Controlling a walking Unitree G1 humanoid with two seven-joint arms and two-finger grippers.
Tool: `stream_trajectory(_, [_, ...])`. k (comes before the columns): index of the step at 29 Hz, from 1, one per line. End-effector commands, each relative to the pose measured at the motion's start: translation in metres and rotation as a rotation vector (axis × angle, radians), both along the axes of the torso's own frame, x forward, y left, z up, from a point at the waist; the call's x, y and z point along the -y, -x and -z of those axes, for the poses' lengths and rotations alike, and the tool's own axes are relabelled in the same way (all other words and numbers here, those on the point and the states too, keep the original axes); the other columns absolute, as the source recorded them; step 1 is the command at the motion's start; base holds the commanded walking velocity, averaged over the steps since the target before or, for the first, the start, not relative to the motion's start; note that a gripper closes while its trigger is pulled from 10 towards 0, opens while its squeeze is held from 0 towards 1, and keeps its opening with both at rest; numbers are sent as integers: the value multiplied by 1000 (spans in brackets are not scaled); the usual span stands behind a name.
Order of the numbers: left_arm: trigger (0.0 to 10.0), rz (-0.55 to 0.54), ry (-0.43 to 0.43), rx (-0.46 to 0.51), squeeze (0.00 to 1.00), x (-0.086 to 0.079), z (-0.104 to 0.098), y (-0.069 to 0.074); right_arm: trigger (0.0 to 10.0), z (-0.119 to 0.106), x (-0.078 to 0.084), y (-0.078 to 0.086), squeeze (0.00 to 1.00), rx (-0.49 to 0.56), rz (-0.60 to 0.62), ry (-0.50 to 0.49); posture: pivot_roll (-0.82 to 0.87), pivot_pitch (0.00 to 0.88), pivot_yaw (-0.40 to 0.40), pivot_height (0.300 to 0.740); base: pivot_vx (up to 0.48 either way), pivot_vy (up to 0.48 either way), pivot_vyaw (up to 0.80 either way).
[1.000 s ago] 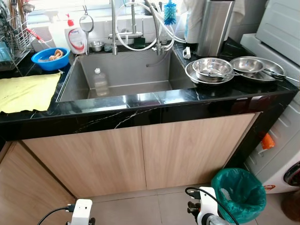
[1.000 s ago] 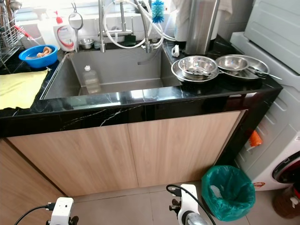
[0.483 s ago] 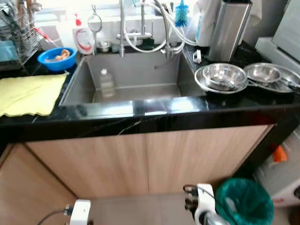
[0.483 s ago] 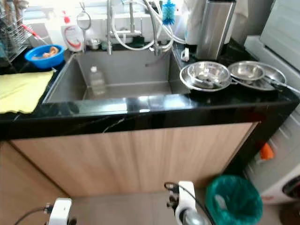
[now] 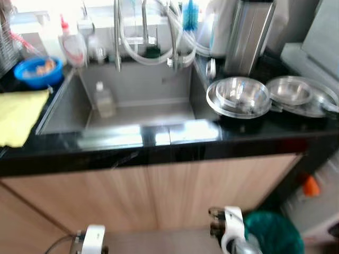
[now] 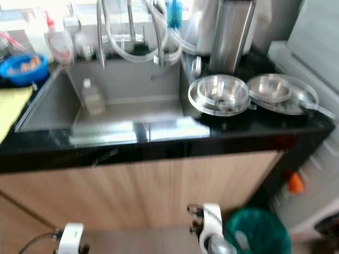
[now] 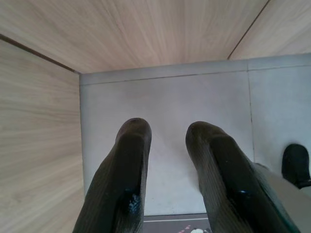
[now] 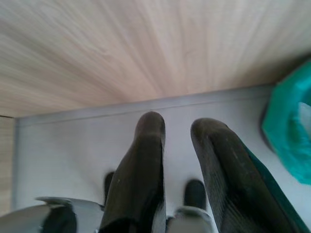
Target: Kitchen organization
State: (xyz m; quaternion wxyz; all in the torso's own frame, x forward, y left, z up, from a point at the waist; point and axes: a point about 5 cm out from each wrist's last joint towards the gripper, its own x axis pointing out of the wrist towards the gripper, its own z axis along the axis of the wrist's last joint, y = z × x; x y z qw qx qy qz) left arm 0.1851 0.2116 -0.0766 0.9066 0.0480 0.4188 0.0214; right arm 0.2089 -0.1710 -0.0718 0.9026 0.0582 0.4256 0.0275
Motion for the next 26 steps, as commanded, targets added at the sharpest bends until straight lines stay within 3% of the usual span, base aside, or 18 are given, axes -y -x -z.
stream_trajectory(1, [10000,9,-11,-18,0,-2,2,5,10000,0,0,0,0,2,3,-7,6,0,31,740,0,0,0])
stream_trajectory(8, [10000,21,3,-11,0,5,3,4,10000,-1,1,-1,0,16,-22,11,-8,0,29,740,0,0,0])
stream_trajectory(14, [10000,25,-1,-8,0,7,3,4,10000,1,1,1,0,-2,-8,-5,-12,0,27,740,0,0,685])
stream_trajectory(26, [10000,61,18,-32,0,21,6,5,10000,1,11,4,0,-13,-50,49,-74,0,-15,740,0,0,0])
